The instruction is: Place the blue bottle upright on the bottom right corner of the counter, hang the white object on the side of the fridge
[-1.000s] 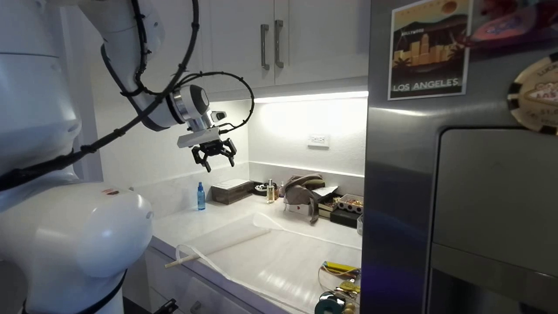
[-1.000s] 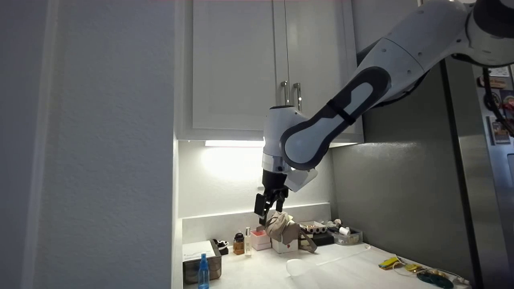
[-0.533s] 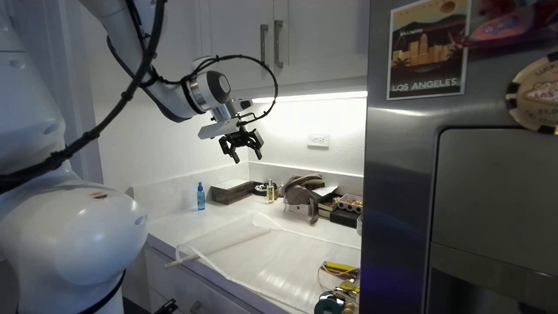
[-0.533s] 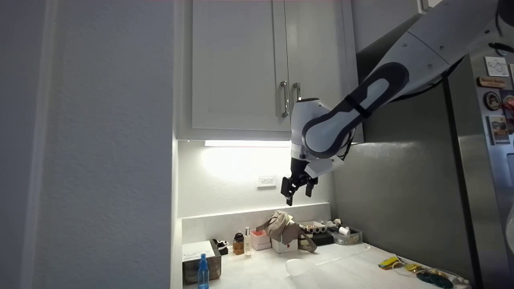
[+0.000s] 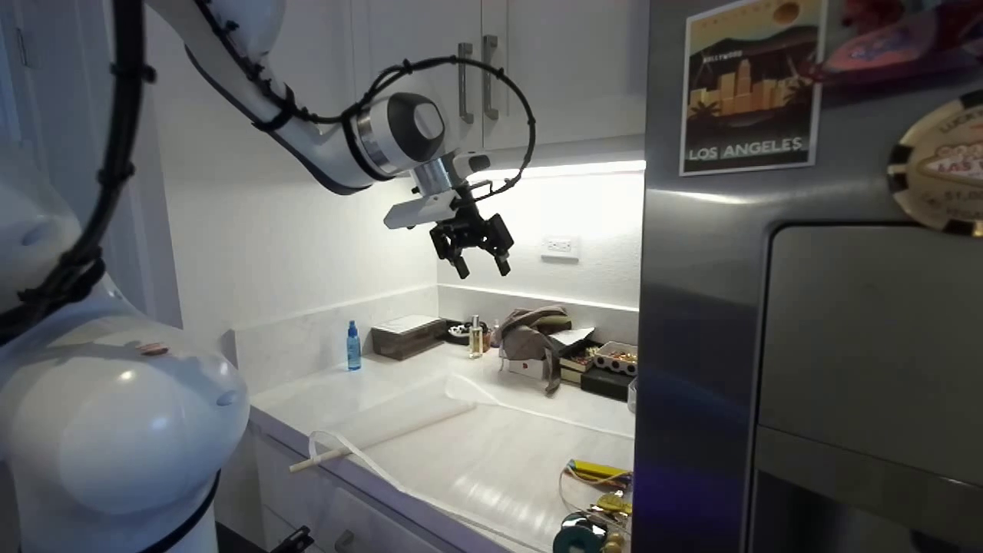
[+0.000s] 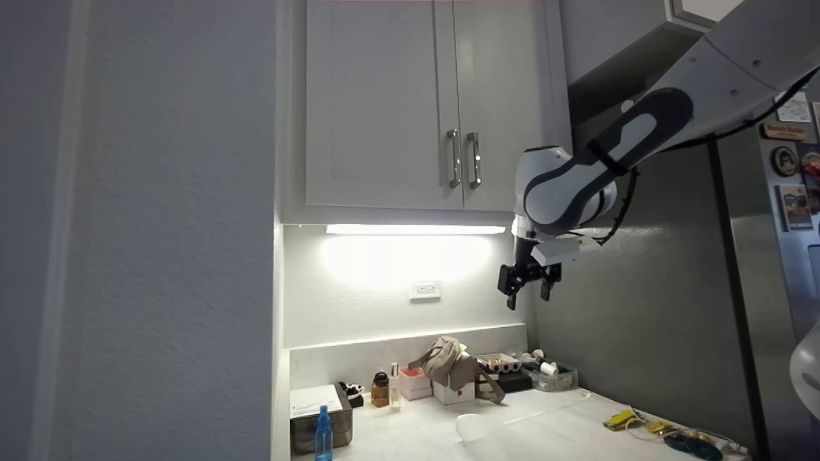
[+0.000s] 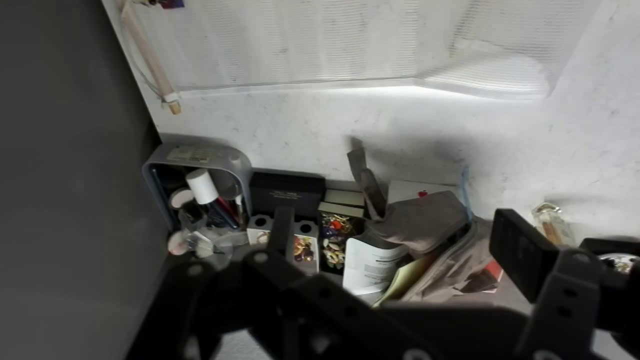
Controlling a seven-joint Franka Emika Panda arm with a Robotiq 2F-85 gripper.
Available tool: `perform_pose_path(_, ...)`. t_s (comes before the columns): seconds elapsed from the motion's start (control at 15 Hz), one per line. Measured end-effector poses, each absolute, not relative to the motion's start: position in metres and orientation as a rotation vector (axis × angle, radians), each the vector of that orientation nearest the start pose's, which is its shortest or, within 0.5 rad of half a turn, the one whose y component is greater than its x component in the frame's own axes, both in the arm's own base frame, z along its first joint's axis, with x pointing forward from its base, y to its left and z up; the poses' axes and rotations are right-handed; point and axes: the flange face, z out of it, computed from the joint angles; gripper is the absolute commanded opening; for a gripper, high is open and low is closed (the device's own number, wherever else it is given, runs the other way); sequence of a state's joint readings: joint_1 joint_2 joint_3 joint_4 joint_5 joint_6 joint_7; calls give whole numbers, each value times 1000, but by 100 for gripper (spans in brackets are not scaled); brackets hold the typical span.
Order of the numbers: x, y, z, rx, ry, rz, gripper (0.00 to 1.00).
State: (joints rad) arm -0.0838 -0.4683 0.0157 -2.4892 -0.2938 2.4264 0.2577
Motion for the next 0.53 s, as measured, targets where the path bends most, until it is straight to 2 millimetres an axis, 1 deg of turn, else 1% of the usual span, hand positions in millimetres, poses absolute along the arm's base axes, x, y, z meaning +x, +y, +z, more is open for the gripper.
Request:
perform_pose_path(0.27,416,-76,506,-3264,328,-663,100)
perform_pose_path(0.53,405,-112,507,-3267,378,-632,100)
